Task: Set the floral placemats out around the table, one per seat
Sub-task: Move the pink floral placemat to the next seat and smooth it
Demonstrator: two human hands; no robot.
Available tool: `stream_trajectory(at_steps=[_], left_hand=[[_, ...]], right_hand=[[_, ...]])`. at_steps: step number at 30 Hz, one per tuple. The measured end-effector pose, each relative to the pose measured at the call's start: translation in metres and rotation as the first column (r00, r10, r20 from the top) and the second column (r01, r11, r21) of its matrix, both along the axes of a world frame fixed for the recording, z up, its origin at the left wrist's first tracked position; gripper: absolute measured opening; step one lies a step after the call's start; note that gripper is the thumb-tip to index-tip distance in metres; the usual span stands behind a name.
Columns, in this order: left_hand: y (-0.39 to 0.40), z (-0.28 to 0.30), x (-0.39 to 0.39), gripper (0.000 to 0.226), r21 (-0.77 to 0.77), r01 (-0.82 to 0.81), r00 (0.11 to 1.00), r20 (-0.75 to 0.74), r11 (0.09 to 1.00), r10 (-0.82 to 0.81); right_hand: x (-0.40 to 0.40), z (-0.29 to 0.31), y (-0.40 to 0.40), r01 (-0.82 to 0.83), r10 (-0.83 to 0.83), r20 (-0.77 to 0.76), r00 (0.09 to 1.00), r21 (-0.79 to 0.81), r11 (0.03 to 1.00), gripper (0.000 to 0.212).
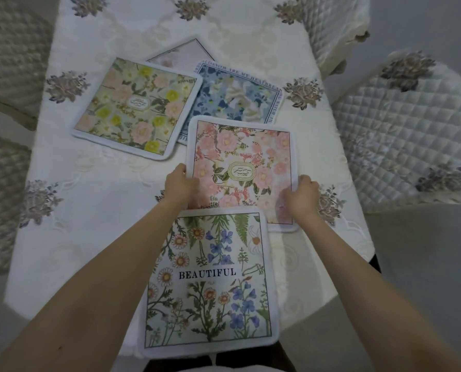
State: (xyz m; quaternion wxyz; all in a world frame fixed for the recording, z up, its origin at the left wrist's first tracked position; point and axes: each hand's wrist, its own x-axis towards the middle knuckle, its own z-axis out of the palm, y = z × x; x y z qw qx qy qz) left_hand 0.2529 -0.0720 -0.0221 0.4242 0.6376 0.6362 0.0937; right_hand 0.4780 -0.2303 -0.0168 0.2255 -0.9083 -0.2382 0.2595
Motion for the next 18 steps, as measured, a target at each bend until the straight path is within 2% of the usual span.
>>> stream_trajectory(at_steps=[1, 3, 7, 9, 13, 18], left_hand=[[-0.002, 0.000, -0.001, 0.023, 0.011, 0.001, 0.998, 0.058, 1.000, -0.002], [-0.008, 0.002, -0.001, 0.019, 0.018, 0.001, 0.989, 0.148, 1.000, -0.004], [-0.015, 0.015, 0.007, 0.011, 0.057, -0.022, 0.972, 0.235, 0.998, 0.008], [-0.014, 0.027, 0.013, 0.006, 0.090, -0.053, 0.958, 0.285, 0.995, 0.025], [-0.012, 0.061, 0.028, 0.021, 0.114, -0.080, 0.931, 0.363, 0.990, 0.033], [-0.019, 0.098, 0.042, 0.017, 0.156, -0.086, 0.910, 0.414, 0.984, 0.014]], right_hand=[[0.003, 0.001, 0.001, 0.040, -0.037, -0.068, 0.997, 0.035, 0.999, 0.037], [0.005, 0.005, 0.001, 0.091, -0.068, -0.174, 0.982, 0.125, 0.988, 0.029], [0.000, 0.017, 0.002, 0.149, -0.069, -0.255, 0.965, 0.308, 0.940, 0.021], [0.002, 0.027, 0.005, 0.170, -0.079, -0.242, 0.967, 0.380, 0.909, 0.019], [0.011, 0.052, 0.011, 0.183, -0.102, -0.188, 0.977, 0.495, 0.849, 0.019], [0.018, 0.086, 0.001, 0.116, -0.112, -0.040, 0.993, 0.545, 0.830, 0.028]])
